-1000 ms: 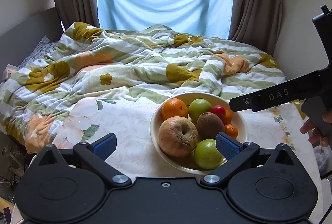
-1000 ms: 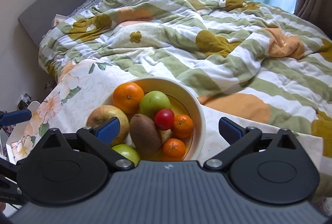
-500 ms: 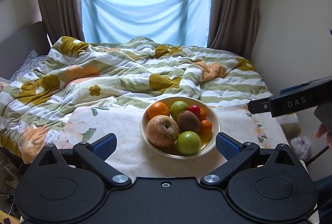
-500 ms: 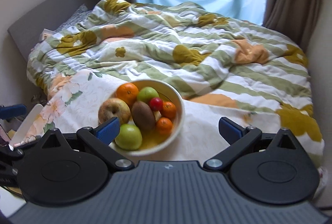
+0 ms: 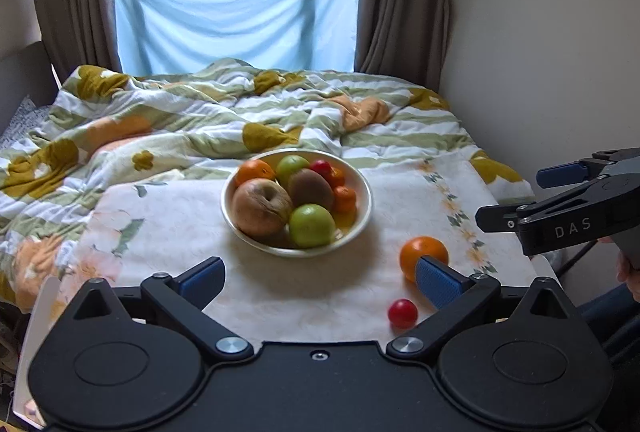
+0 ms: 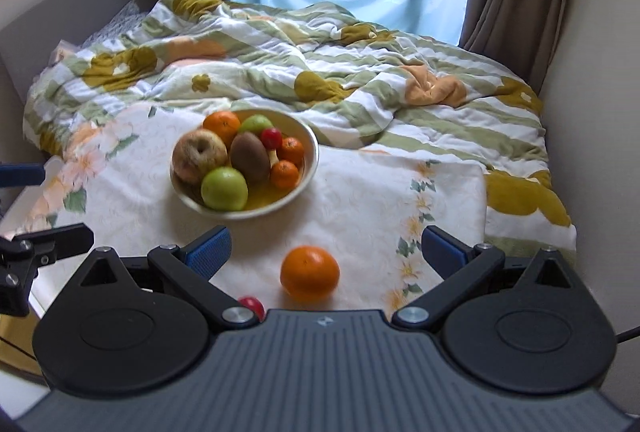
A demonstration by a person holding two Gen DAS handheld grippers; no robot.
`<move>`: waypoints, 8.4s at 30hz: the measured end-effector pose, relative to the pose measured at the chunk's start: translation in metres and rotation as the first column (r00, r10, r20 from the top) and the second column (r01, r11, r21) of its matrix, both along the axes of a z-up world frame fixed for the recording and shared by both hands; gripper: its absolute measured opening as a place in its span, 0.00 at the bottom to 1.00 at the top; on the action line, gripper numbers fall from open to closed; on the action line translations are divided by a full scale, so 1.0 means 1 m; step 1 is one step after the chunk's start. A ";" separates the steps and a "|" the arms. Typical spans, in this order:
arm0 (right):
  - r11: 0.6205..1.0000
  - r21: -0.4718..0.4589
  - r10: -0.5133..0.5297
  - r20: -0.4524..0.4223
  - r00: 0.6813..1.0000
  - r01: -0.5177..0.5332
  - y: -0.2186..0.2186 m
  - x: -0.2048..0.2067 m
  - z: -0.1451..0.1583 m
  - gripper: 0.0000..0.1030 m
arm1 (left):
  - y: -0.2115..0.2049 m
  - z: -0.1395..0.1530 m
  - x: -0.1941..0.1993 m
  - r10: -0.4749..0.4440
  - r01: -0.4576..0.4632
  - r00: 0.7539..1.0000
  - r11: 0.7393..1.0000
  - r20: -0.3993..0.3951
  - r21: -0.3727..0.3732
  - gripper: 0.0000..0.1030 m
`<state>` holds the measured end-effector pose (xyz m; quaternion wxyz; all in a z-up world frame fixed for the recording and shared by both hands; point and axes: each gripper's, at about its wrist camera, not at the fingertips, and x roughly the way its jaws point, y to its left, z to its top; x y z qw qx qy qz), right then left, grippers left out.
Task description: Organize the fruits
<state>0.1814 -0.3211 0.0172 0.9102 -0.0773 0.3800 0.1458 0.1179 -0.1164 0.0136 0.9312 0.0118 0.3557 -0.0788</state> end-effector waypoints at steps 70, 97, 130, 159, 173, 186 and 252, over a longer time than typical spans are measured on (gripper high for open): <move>0.953 0.061 0.301 -0.101 0.948 -0.297 0.001 0.049 -0.115 0.72 | -0.045 -0.093 0.031 -0.042 0.038 0.987 0.999 -0.153 -0.030 0.35; 0.963 0.071 0.258 0.013 0.966 -0.258 0.026 0.088 -0.011 0.72 | 0.030 0.008 0.111 0.071 -0.071 0.997 0.997 -0.014 -0.010 0.35; 0.996 0.081 -0.021 -0.091 0.996 0.028 0.053 0.218 -0.048 0.73 | 0.053 -0.073 0.304 -0.158 0.149 0.959 0.987 -0.235 -0.054 0.73; 0.991 0.131 0.017 -0.155 0.988 0.004 0.098 0.252 -0.084 0.73 | 0.110 -0.032 0.225 -0.068 0.069 0.992 0.998 -0.104 0.004 0.97; 0.981 0.191 -0.015 -0.145 0.989 0.043 0.091 0.249 -0.086 0.96 | 0.111 -0.035 0.202 -0.045 0.047 0.993 0.999 -0.104 0.012 0.97; 0.981 0.182 -0.063 -0.016 0.998 0.065 0.066 0.170 -0.005 0.97 | 0.095 0.016 0.138 -0.017 0.017 1.000 1.000 0.016 0.012 0.97; 0.945 0.054 -0.325 0.041 0.945 0.323 0.045 -0.113 0.028 1.00 | 0.076 0.033 -0.062 0.023 -0.028 0.991 0.999 0.129 0.036 1.00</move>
